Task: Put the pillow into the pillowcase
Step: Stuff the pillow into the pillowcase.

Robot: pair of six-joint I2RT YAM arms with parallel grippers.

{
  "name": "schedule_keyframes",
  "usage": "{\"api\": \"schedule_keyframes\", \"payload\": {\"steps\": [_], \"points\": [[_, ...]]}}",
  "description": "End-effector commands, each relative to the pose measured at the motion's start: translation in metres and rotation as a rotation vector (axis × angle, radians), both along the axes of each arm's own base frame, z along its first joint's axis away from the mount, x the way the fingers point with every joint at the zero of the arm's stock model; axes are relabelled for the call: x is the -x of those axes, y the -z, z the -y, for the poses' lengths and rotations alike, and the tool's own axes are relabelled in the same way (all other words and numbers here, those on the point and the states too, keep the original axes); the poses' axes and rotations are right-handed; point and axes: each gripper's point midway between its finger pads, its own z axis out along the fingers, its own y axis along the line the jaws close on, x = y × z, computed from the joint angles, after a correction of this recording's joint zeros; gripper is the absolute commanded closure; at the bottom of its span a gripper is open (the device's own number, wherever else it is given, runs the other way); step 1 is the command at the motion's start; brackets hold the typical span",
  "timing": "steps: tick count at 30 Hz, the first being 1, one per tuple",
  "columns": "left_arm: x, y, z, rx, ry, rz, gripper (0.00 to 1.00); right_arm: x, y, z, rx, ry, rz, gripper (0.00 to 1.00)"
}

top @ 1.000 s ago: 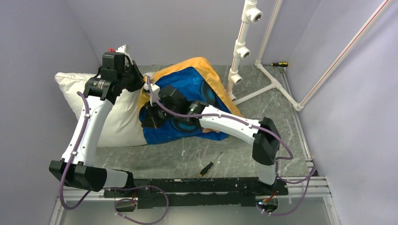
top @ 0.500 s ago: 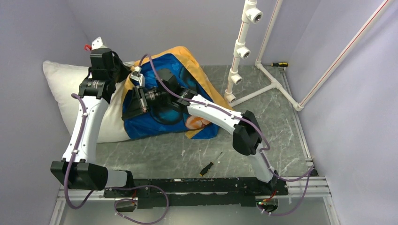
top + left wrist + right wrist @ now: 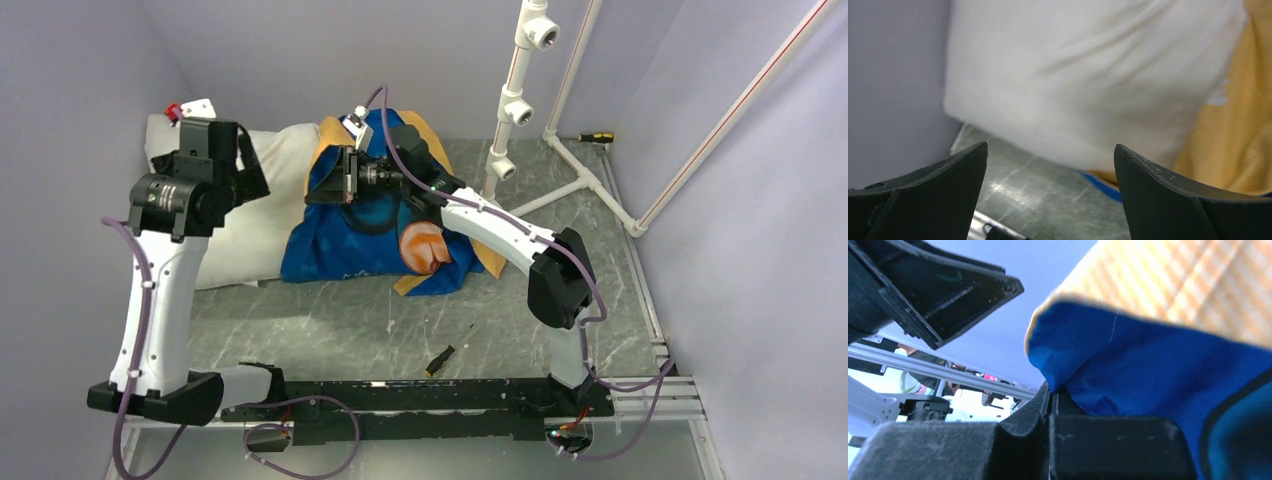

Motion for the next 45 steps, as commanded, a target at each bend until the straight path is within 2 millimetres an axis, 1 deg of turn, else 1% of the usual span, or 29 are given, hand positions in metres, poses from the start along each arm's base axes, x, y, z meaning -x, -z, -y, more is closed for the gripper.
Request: {"api": "schedule_keyframes", "payload": {"steps": [1,4,6,8,12,15,16,18,19,20,21,22,23,24,25,26,27,28,31,34,36,37,38,40,42,45], "points": [[0.042,0.008,-0.039,-0.13,-0.077,-0.125,0.01,0.014,-0.04,-0.011,-0.084,-0.032,0.106,1.0],[0.034,0.035,-0.045,-0.033,-0.041,-0.161,0.0,0.01,-0.032,-0.015,-0.065,-0.045,0.085,1.0],[0.023,0.056,-0.047,0.019,-0.019,-0.181,0.0,0.008,-0.027,-0.018,-0.056,-0.052,0.076,1.0],[0.004,0.064,-0.05,0.024,-0.005,-0.176,0.01,0.003,-0.024,-0.019,-0.049,-0.05,0.064,1.0],[-0.035,0.082,-0.068,0.057,-0.03,-0.176,0.01,-0.007,-0.02,-0.02,-0.049,-0.038,0.024,1.0],[-0.061,0.098,-0.079,0.109,-0.028,-0.183,0.01,-0.017,-0.018,-0.019,-0.041,-0.028,0.003,1.0],[-0.07,0.106,-0.08,0.138,-0.006,-0.179,0.0,-0.021,-0.016,-0.019,-0.036,-0.024,-0.003,1.0],[-0.086,0.13,-0.076,0.222,0.066,-0.197,0.01,-0.028,-0.016,-0.016,-0.035,-0.015,-0.012,1.0],[-0.095,0.14,-0.064,0.305,0.153,-0.19,0.0,-0.031,-0.017,-0.015,-0.037,-0.012,-0.016,1.0],[-0.099,0.15,-0.056,0.368,0.2,-0.204,0.02,-0.035,-0.019,-0.013,-0.04,-0.009,-0.019,1.0],[-0.102,0.159,-0.044,0.432,0.265,-0.214,0.06,-0.038,-0.02,-0.012,-0.042,-0.006,-0.021,1.0],[-0.103,0.165,-0.033,0.483,0.313,-0.221,0.15,-0.041,-0.022,-0.011,-0.044,-0.006,-0.022,1.0],[-0.104,0.168,-0.02,0.545,0.365,-0.212,0.25,-0.044,-0.025,-0.009,-0.049,-0.006,-0.022,1.0],[-0.104,0.167,-0.008,0.604,0.413,-0.192,0.41,-0.047,-0.027,-0.008,-0.052,-0.005,-0.026,1.0],[-0.105,0.163,0.002,0.633,0.443,-0.165,0.58,-0.05,-0.029,-0.006,-0.06,-0.007,-0.031,1.0],[-0.105,0.157,0.011,0.649,0.474,-0.142,0.73,-0.053,-0.033,-0.004,-0.069,-0.008,-0.035,1.0],[-0.106,0.147,0.021,0.653,0.509,-0.112,0.88,-0.056,-0.036,-0.003,-0.077,-0.01,-0.043,1.0],[-0.105,0.135,0.031,0.648,0.546,-0.083,1.0,-0.059,-0.042,0.0,-0.091,-0.01,-0.052,1.0],[-0.097,0.093,0.066,0.597,0.642,-0.008,1.0,-0.067,-0.054,0.004,-0.127,-0.025,-0.096,1.0],[-0.084,0.04,0.101,0.567,0.705,0.135,1.0,-0.071,-0.068,0.006,-0.177,-0.068,-0.152,1.0],[-0.069,-0.001,0.115,0.559,0.73,0.28,1.0,-0.067,-0.087,0.007,-0.231,-0.108,-0.163,1.0],[-0.066,-0.01,0.12,0.564,0.734,0.314,1.0,-0.066,-0.096,0.008,-0.259,-0.126,-0.169,1.0],[-0.056,-0.023,0.131,0.559,0.764,0.347,1.0,-0.063,-0.109,0.01,-0.298,-0.147,-0.167,1.0],[-0.045,-0.037,0.146,0.551,0.797,0.355,1.0,-0.055,-0.135,0.015,-0.379,-0.184,-0.157,1.0],[-0.038,-0.038,0.16,0.541,0.832,0.321,1.0,-0.046,-0.159,0.023,-0.446,-0.209,-0.132,1.0],[-0.031,-0.035,0.183,0.549,0.888,0.293,1.0,-0.033,-0.186,0.034,-0.505,-0.226,-0.091,1.0]]}}
